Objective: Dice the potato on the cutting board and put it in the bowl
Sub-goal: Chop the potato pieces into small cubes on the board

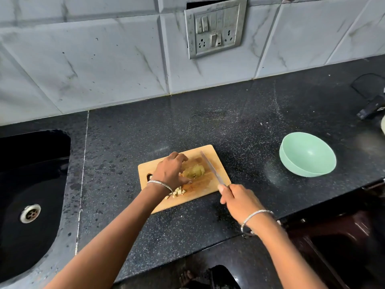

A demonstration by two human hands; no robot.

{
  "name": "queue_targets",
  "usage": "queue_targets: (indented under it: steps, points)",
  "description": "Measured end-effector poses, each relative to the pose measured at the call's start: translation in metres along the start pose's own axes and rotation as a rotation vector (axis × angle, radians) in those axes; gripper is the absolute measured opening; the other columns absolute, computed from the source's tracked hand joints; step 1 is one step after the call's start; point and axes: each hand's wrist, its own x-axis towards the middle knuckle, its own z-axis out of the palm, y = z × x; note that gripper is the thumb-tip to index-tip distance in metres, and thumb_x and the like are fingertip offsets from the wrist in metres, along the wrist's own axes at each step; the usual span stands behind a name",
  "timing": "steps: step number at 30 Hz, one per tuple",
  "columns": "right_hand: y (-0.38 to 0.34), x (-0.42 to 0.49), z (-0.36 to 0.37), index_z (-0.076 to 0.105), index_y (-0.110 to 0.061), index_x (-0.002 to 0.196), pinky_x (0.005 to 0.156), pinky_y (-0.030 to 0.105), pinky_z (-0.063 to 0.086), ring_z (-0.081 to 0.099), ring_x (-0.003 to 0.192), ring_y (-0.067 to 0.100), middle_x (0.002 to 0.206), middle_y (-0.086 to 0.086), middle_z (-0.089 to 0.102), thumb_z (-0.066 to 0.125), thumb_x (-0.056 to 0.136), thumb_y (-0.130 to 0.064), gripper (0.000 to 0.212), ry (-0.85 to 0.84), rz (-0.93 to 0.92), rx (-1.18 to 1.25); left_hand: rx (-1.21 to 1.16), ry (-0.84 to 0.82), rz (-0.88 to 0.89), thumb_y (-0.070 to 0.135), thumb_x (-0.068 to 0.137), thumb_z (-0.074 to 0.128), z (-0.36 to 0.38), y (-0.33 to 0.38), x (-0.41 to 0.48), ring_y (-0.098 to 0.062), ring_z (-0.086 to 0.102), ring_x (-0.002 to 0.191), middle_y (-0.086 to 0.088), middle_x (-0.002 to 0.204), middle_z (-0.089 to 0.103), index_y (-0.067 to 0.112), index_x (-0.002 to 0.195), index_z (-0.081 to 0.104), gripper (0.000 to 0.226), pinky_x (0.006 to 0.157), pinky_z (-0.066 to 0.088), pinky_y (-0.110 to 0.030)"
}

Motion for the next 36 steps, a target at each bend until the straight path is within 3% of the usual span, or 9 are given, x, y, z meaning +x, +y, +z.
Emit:
queue_targets:
  steps: [3,8,18,23,36]
  points:
    - [-0.004,0.001,0.027,0.063,-0.016,0.096,0.081,0.04,0.047,0.062,0.095,0.032,0.102,0.007,0.068,0.029,0.1,-0.048,0.046,0.01,0.012,-0.026,0.043,0.069,-0.041,0.04,0.072,0.08,0.009,0.003,-0.003,-0.021,0.061,0.095,0.001,0.106,0.063,0.019,0.109,0.063,0.045,0.077,0.049,-0.032]
    - [-0.012,-0.003,0.05,0.049,-0.018,0.091,0.07,0.038,0.039,0.061,0.099,0.036,0.104,0.011,0.065,0.027,0.101,-0.05,0.04,0.017,-0.025,-0.052,0.119,0.161,-0.051,0.037,0.078,0.075,0.015,0.004,-0.005,-0.025,0.062,0.093,-0.001,0.1,0.064,0.019,0.103,0.068,0.032,0.075,0.051,-0.037]
    - [-0.027,-0.006,0.059,0.052,-0.016,0.106,0.07,0.037,0.038,0.062,0.103,0.035,0.11,0.011,0.063,0.027,0.103,-0.046,0.04,0.04,0.02,-0.128,0.034,0.149,-0.128,0.037,0.079,0.075,0.019,0.003,-0.004,-0.024,0.061,0.099,-0.001,0.102,0.07,0.023,0.104,0.072,0.029,0.083,0.05,-0.037]
    - [-0.035,0.001,0.061,0.054,-0.017,0.114,0.072,0.035,0.041,0.062,0.105,0.033,0.114,0.009,0.063,0.029,0.103,-0.044,0.039,0.041,0.062,-0.126,0.048,0.163,-0.168,0.04,0.078,0.074,0.014,0.003,-0.003,-0.017,0.063,0.1,0.009,0.098,0.073,0.029,0.099,0.072,0.024,0.089,0.041,-0.033]
    - [-0.033,0.009,0.069,0.057,-0.011,0.116,0.074,0.036,0.044,0.061,0.108,0.034,0.116,0.011,0.063,0.029,0.104,-0.042,0.043,0.033,0.062,-0.219,0.005,0.158,-0.234,0.042,0.078,0.073,0.008,0.011,-0.007,-0.015,0.061,0.095,0.012,0.091,0.072,0.032,0.091,0.073,0.016,0.092,0.028,-0.036]
